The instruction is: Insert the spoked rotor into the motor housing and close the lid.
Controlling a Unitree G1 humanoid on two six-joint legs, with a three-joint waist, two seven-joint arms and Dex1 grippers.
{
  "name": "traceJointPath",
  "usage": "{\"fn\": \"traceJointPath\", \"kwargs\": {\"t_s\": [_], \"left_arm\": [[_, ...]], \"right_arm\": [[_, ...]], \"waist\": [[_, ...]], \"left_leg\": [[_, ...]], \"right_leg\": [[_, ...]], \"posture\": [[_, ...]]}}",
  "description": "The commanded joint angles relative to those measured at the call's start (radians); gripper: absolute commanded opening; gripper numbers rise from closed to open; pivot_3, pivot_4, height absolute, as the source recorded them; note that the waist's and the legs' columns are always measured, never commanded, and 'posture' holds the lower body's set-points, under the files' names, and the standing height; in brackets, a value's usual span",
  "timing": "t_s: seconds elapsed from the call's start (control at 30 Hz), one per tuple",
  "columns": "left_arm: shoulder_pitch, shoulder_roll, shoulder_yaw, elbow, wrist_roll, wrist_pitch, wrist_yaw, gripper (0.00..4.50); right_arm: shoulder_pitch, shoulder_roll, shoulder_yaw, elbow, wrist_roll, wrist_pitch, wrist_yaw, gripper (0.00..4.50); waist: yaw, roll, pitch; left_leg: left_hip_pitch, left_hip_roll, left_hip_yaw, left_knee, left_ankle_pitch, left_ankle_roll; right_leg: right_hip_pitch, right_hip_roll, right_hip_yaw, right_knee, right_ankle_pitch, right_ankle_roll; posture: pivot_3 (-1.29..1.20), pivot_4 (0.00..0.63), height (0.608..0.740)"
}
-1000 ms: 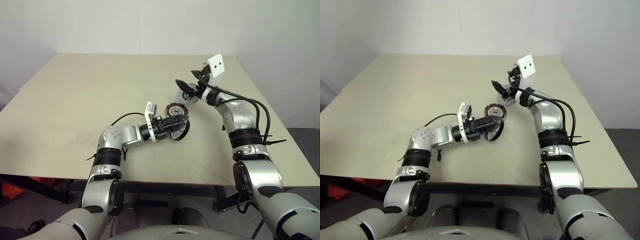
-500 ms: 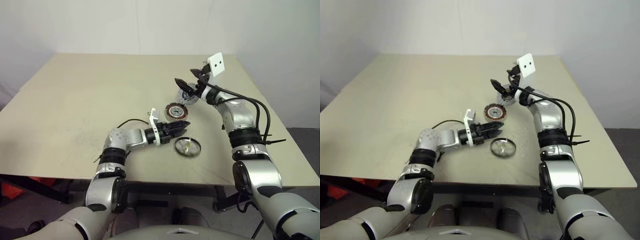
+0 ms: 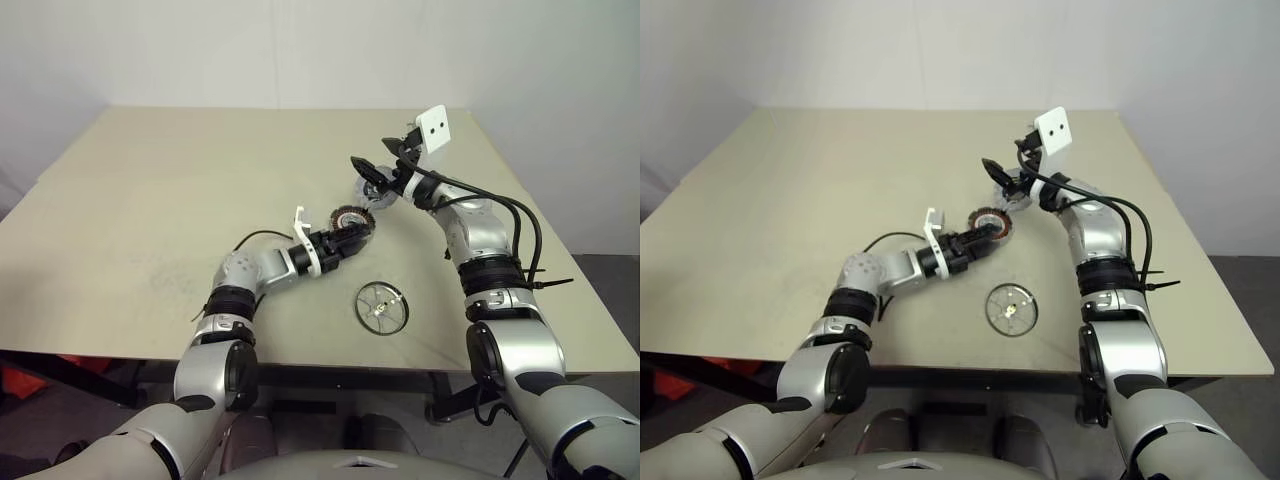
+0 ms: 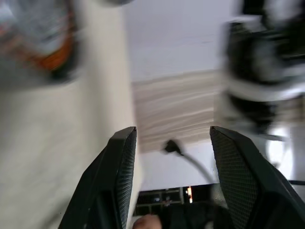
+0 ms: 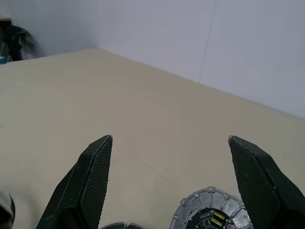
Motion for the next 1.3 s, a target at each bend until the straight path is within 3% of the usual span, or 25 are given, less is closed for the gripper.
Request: {"fn": "traceJointPath", "kwargs": {"t_s": [0.03, 0.23, 0.53, 0.9, 1.3], "left_arm": [[0.022, 0.01, -0.02, -0.194, -0.067, 0.055, -0.023, 2.59], [0.141, 0.084, -0.059, -0.471, -0.063, 0.033, 0.021, 2.59], [0.325, 0.204, -0.028, -0.599, -0.037, -0.06, 0.103, 2.59], [0.425, 0.228, -0.091, -0.694, -0.023, -0.107, 0.133, 2.59], [0.401, 0.244, -0.099, -0.649, -0.004, -0.157, 0.144, 2.59]], "right_arm": [[-0.014, 0.006, 0.001, -0.124, 0.037, -0.017, 0.035, 4.41], [0.038, 0.083, 0.077, -0.302, 0.085, 0.091, 0.096, 4.41], [0.061, 0.178, 0.18, -0.129, -0.014, 0.117, 0.038, 4.41], [0.016, 0.231, 0.183, 0.06, -0.044, 0.091, 0.0, 4.41], [0.012, 0.255, 0.182, 0.081, -0.064, 0.086, 0.002, 4.41]], "waist": [[-0.002, 0.0, 0.0], [-0.006, 0.001, 0.001], [-0.003, 0.002, 0.002], [-0.008, 0.002, 0.002], [-0.008, 0.002, 0.002]], "left_leg": [[0.0, 0.0, 0.0, 0.0, 0.0, 0.0], [0.0, 0.002, 0.001, -0.002, 0.0, -0.001], [0.001, 0.002, -0.001, -0.001, -0.001, -0.006], [0.001, 0.002, -0.001, -0.002, 0.001, -0.009], [0.002, 0.002, -0.001, -0.002, 0.002, -0.011]], "right_leg": [[0.0, 0.0, 0.0, 0.0, 0.0, 0.0], [0.0, 0.003, 0.0, 0.001, -0.001, -0.002], [0.001, 0.001, 0.0, 0.001, -0.001, -0.001], [0.0, 0.003, 0.0, 0.001, -0.001, -0.001], [0.0, 0.003, 0.0, 0.002, -0.001, -0.001]], "posture": [[0.0, 0.0, 0.74], [0.0, 0.0, 0.74], [0.0, 0.0, 0.74], [0.0, 0.0, 0.74], [0.0, 0.0, 0.74]]}}
